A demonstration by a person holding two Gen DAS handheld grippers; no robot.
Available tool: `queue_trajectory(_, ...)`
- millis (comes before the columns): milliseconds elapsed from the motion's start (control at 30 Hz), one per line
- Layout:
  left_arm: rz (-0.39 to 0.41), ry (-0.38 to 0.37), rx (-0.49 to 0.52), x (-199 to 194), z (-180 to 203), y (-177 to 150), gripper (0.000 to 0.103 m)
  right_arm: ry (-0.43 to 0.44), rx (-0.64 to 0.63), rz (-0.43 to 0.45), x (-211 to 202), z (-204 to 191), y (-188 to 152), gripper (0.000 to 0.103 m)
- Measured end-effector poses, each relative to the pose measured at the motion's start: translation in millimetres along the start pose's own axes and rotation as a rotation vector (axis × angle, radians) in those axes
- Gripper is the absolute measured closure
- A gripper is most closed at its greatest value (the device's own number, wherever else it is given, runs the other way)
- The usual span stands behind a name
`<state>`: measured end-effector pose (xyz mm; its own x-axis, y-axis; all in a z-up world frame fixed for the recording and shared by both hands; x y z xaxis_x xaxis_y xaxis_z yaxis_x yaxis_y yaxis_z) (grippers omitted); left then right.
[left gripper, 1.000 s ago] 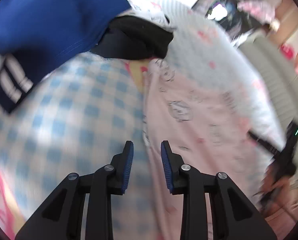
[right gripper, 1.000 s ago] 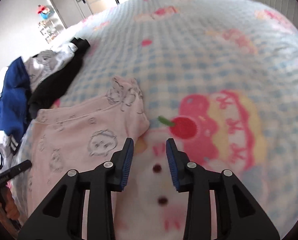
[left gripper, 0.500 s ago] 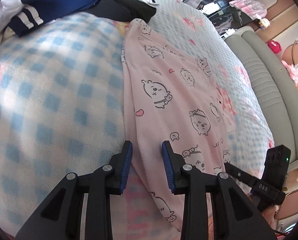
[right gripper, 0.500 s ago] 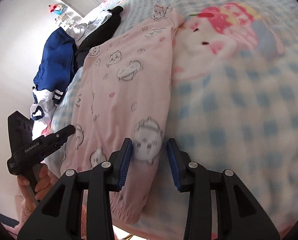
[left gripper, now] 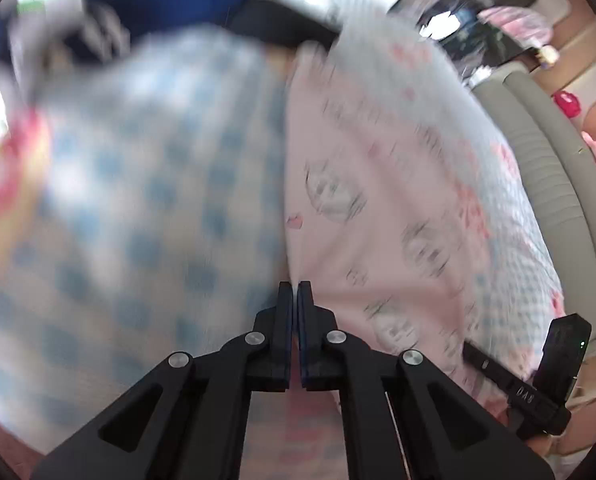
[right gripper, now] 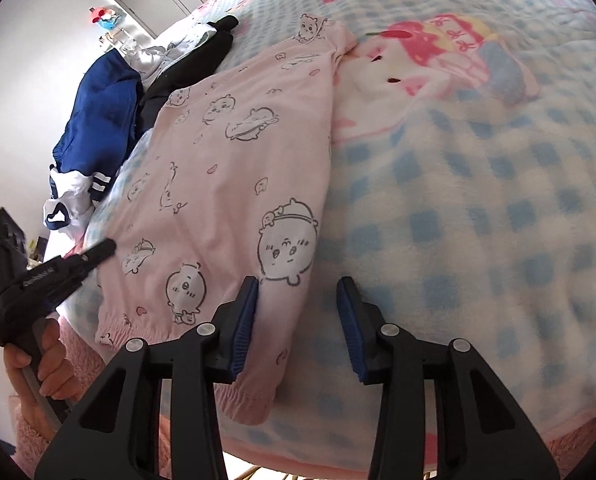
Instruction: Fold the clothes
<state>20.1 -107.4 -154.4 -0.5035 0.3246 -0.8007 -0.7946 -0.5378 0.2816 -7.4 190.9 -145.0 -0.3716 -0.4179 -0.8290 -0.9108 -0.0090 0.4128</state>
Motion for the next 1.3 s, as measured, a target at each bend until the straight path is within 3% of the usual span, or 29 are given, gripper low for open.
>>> queue_trajectory(100, -0.033, -0.056, -0.043, -2.0, -6.9, -8.2, 0.091, -0.006, 0.002, 0.004, -4.2, 1.3, -1.6, 0.063)
queue_trajectory(167, -0.028, -0.125, -0.057, -11.9, -6.1, -14.9, 0.069, 0.002, 0.012, 0.012, -9.7, 3.5, -1.9, 0.063)
queue_trajectory(267, -0.106, -0.240, -0.083, -8.9, -1.8, -29.2, 0.064, 0.053, 0.015, 0.004, -11.5, 3.3, -3.0, 0.061)
queue_trajectory(333, -0.134, -0.212, -0.060, -2.0, 4.4, -41.2, 0.059, 0.080, 0.006, -0.024, -4.4, 0.4, -5.3, 0.061)
queue_trajectory(433, -0.137, -0.188, -0.033, 2.9, 13.7, -49.3, 0.063, 0.089, -0.018, -0.059, 8.4, -6.7, -10.3, 0.061)
queue_trajectory(467, -0.134, -0.180, -0.022, 2.8, 17.8, -50.7, 0.081, 0.087, -0.028, -0.056, 9.5, -9.2, -12.0, 0.060)
queue_trajectory(500, -0.132, -0.172, -0.012, 2.6, 21.8, -52.1, 0.092, 0.078, -0.039, -0.047, 8.3, -10.9, -13.2, 0.066)
queue_trajectory(567, -0.125, -0.158, 0.009, 1.2, 29.7, -54.5, 0.093, 0.048, -0.063, -0.023, 3.6, -14.3, -14.4, 0.085)
queue_trajectory(667, -0.100, -0.188, 0.029, -15.8, 39.3, -53.3, 0.093, 0.032, -0.072, 0.015, -6.7, -17.0, -14.0, 0.093)
queue_trajectory(767, -0.106, -0.296, -0.004, -30.2, 39.8, -49.3, 0.093, 0.050, -0.050, 0.054, -20.9, -15.2, -14.2, 0.095)
queue_trajectory(833, -0.124, -0.313, -0.026, -28.2, 38.1, -49.4, 0.093, 0.068, -0.032, 0.073, -27.9, -12.2, -15.2, 0.095)
queue_trajectory(933, -0.204, -0.201, -0.072, -1.9, 24.3, -54.7, 0.090, 0.047, -0.009, 0.061, -25.2, -4.2, -18.6, 0.095)
queue_trajectory(1033, -0.239, -0.248, -0.159, 8.1, 9.8, -61.6, 0.077, 0.096, 0.041, 0.017, -16.2, 4.5, -23.9, 0.088)
queue_trajectory(1067, -0.233, -0.266, -0.161, 5.6, 9.5, -62.5, 0.074, 0.118, 0.053, 0.005, -13.9, 6.4, -25.4, 0.076)
queue_trajectory(1200, -0.253, -0.286, -0.119, 17.3, 21.0, -64.7, 0.057, 0.156, -0.008, -0.050, -1.4, -5.0, -26.1, 0.056)
queue_trajectory(1267, -0.265, -0.275, -0.122, 28.5, 25.0, -64.8, 0.059, 0.157, -0.013, -0.064, 8.7, -8.0, -26.4, 0.056)
queue_trajectory(1300, -0.255, -0.257, -0.110, 31.1, 29.8, -63.5, 0.063, 0.162, -0.025, -0.069, 12.1, -10.2, -27.0, 0.073)
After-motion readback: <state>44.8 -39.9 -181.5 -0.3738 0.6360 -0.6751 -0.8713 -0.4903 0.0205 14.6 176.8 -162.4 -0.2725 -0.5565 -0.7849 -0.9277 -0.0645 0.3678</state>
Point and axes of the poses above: each gripper's, at about its wrist camera, not at the fingertips, and x roughly the way its jaws point, z to its right, y to its top, the point moved 1 cm from there along x, roughly the way its jaws point, and after that the axes turned 4 degrees about -x, right-handed, at the moved point
